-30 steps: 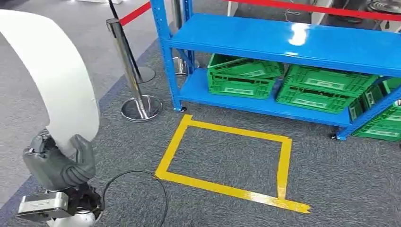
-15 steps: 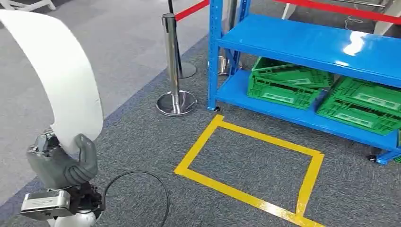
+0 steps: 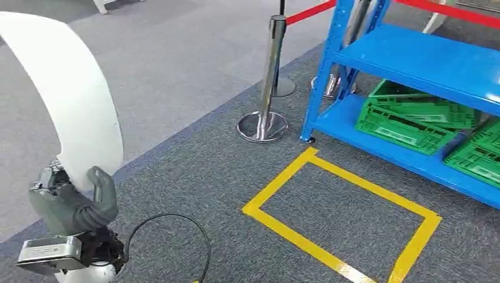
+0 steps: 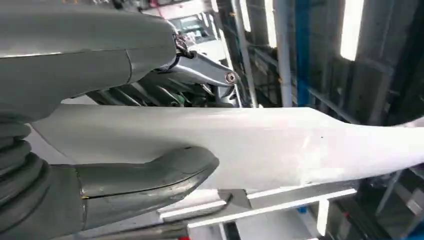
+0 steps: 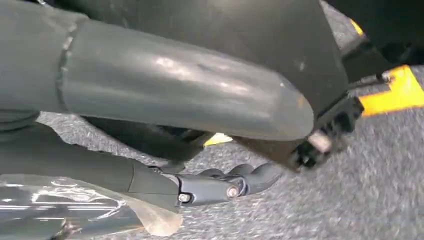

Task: Take the parts from the cabinet and place them on the table.

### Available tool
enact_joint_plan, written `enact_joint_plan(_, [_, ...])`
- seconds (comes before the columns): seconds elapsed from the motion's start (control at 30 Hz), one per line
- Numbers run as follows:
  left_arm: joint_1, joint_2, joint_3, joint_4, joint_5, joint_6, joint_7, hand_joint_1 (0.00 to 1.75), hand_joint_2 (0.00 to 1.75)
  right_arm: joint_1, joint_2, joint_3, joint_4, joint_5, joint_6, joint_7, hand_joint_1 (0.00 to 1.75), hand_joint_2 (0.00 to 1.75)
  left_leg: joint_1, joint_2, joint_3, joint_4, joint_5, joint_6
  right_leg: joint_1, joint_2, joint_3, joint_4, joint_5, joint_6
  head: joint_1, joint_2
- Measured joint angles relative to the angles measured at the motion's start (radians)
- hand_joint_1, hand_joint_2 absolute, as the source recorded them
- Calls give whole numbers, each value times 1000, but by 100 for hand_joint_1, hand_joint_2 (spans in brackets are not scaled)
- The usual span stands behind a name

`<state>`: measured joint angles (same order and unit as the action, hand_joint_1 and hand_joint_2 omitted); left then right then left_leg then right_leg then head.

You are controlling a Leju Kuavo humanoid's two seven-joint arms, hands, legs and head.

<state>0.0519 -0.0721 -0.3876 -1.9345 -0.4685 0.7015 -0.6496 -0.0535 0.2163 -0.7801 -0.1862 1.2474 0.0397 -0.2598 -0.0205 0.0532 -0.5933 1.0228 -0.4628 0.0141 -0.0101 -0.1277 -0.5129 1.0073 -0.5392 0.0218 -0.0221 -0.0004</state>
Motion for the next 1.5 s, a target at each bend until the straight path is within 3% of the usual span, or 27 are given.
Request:
enact_joint_plan(0.03, [0, 1, 0, 0, 0, 0, 0, 175, 175, -3, 0, 0, 0, 0, 0, 0, 0, 0, 2, -14, 5, -15, 7, 9, 2, -12, 9, -4, -2, 7, -1, 0])
enact_joint_plan(0.1, [-2, 0, -2, 0, 0, 0, 0, 175, 175, -3, 0, 0, 0, 0, 0, -2, 0, 0, 14, -32, 13, -28, 17, 20, -5, 84, -17, 43, -41, 12, 4, 0])
enact_joint_plan(0.13, [-5, -1, -3, 0, 0, 0, 0, 175, 175, -2, 0, 0, 0, 0, 0, -2, 0, 0, 15, -42, 11, -28, 18, 21, -5, 111, -52, 113, -76, 13, 8, 0])
enact_joint_plan(0.2, [-4, 0, -3, 0, 0, 0, 0, 175, 175, 3, 0, 0, 0, 0, 0, -1, 0, 0, 14, -68, 11, -27, 17, 23, -4, 127, -142, 286, -139, 17, 10, 0])
enact_joint_plan(0.27, [-3, 0, -3, 0, 0, 0, 0, 175, 175, 6, -2, 0, 0, 0, 0, -1, 0, 0, 16, -97, 13, -26, 17, 22, -5, 127, -166, 301, -104, 20, 10, 0])
enact_joint_plan(0.33, [-3, 0, -4, 0, 0, 0, 0, 175, 175, 4, -2, 0, 0, 0, 0, -1, 0, 0, 21, -128, 13, -20, 14, 18, -11, 139, -110, 153, -3, 23, 10, 0])
enact_joint_plan(0.37, [-3, 0, -4, 0, 0, 0, 0, 175, 175, 4, -2, 0, 0, 0, 1, -1, 0, 0, 23, -141, 11, -11, 9, 10, -18, 174, -73, 63, 42, 28, 11, 0])
enact_joint_plan(0.4, [-4, 0, -4, 0, 0, 0, 0, 175, 175, 4, -2, 0, 1, 0, 2, -1, 0, 0, 18, -152, 4, 1, 3, 1, -23, 229, -61, 36, 22, 30, 11, 0])
enact_joint_plan(0.53, [-1, 2, -5, 0, 2, 0, 4, 175, 175, 5, -2, 0, 2, 0, 3, -1, 0, 0, 28, -200, -14, 8, 11, -18, -16, 191, -46, 29, 22, 0, 10, 0])
enact_joint_plan(0.57, [0, 2, -5, 0, 2, 0, 4, 175, 175, 2, -1, 0, 2, 0, 3, -1, 0, 0, 28, -177, -16, 18, 4, -21, -20, 174, -42, 25, 24, -6, 10, 0])
enact_joint_plan(0.6, [-3, 3, -5, 0, 2, 0, 4, 175, 175, 1, -1, 0, 2, 0, 3, -2, 0, 0, 21, -115, -30, 50, -17, -26, -19, 165, -38, 23, 23, -12, 0, 0])
enact_joint_plan(0.63, [-6, 3, -5, 0, 2, 0, 4, 175, 175, 2, -1, 0, 2, 0, 3, -2, 0, 0, 23, -82, -62, 116, -54, -32, -16, 147, -37, 23, 22, -16, -3, 0])
enact_joint_plan(0.73, [-3, 5, -6, 1, 2, 0, 4, 175, 175, 8, -3, -1, 2, 0, 3, -2, 0, 0, 28, -62, -158, 316, -128, -36, -9, 98, -36, 23, 17, -23, -3, 0])
enact_joint_plan(0.77, [-3, 6, -6, 1, 2, 0, 4, 175, 175, 7, -3, -2, 2, 0, 3, -2, 0, 0, 28, -62, -154, 310, -113, -34, -8, 82, -35, 23, 14, -23, -4, 0])
enact_joint_plan(0.83, [-2, 6, -6, 1, 2, 0, 4, 175, 175, 3, -3, -1, 2, 0, 3, -2, 0, 0, 24, -52, -87, 180, -34, -23, -5, 57, -29, 23, 10, -23, -4, 0])
enact_joint_plan(0.87, [-3, 6, -6, 1, 2, 0, 4, 175, 175, 2, -3, -1, 2, 0, 3, -2, 0, 0, 19, -29, -40, 90, 6, -13, -4, 46, -24, 23, 8, -22, -4, 0])
enact_joint_plan(0.9, [-3, 7, -6, 1, 2, 0, 4, 175, 175, 2, -2, -1, 2, 0, 3, -2, 0, 0, 5, 34, -9, 27, 8, -2, -4, 37, -21, 22, 5, -19, -2, 0])
enact_joint_plan(0.93, [-6, 7, -6, 1, 2, 0, 5, 175, 175, 3, -2, -2, 2, -1, 3, -2, 0, 0, -7, 54, -4, 11, 0, 3, 2, 28, -23, 23, 1, -12, -6, 0])
enact_joint_plan(1.07, [-2, 8, -6, 0, 2, 0, 5, 175, 175, 1, 0, -2, 2, 0, 4, -2, 0, 0, -5, -4, -3, -7, 10, 18, 1, -18, -7, 11, -7, 8, -5, 0])
enact_joint_plan(1.13, [-4, 7, -8, 0, 2, 0, 5, 175, 175, -1, 0, -2, 2, 0, 4, -4, 0, 0, 4, -25, 4, -18, 16, 22, -2, 89, -37, 78, -53, 11, 0, 0])
enact_joint_plan(1.2, [-4, 5, -8, 0, 2, 0, 5, 175, 175, 4, 0, -3, 2, 0, 4, -3, 0, 0, 6, -52, 3, -18, 17, 28, -2, 122, -119, 240, -121, 12, 3, 0])
enact_joint_plan(1.27, [-2, 5, -8, 1, 2, 0, 5, 175, 175, 8, -1, -4, 2, 0, 3, -2, 0, 0, 6, -84, 4, -16, 16, 28, -2, 127, -177, 324, -125, 14, 4, 0])
enact_joint_plan(1.3, [-1, 6, -8, 1, 2, 0, 5, 175, 175, 8, -2, -5, 2, 0, 3, -1, 0, 0, 8, -100, 6, -15, 16, 27, -3, 127, -171, 292, -86, 15, 3, 0])
enact_joint_plan(1.37, [-1, 6, -8, 1, 2, 0, 5, 175, 175, 6, -2, -5, 2, 0, 3, -1, 0, 0, 12, -131, 8, -7, 11, 21, -6, 141, -108, 131, 15, 16, 4, 0])
enact_joint_plan(1.4, [-1, 6, -8, 1, 2, 0, 5, 175, 175, 5, -2, -5, 2, 0, 3, -1, 0, 0, 15, -143, 6, 0, 6, 13, -13, 181, -76, 48, 45, 20, 4, 0])
enact_joint_plan(1.43, [-2, 6, -8, 1, 2, 0, 5, 175, 175, 5, -2, -5, 2, 0, 4, -2, 0, 0, 9, -156, -2, 13, 1, 6, -17, 222, -60, 25, 24, 19, 5, 0])
enact_joint_plan(1.5, [-1, 6, -9, 1, 2, 0, 5, 175, 175, 6, -2, -6, 2, 0, 4, -1, 0, 0, 15, -175, -9, 9, 7, -2, -10, 201, -55, 33, 25, 3, 3, 0])
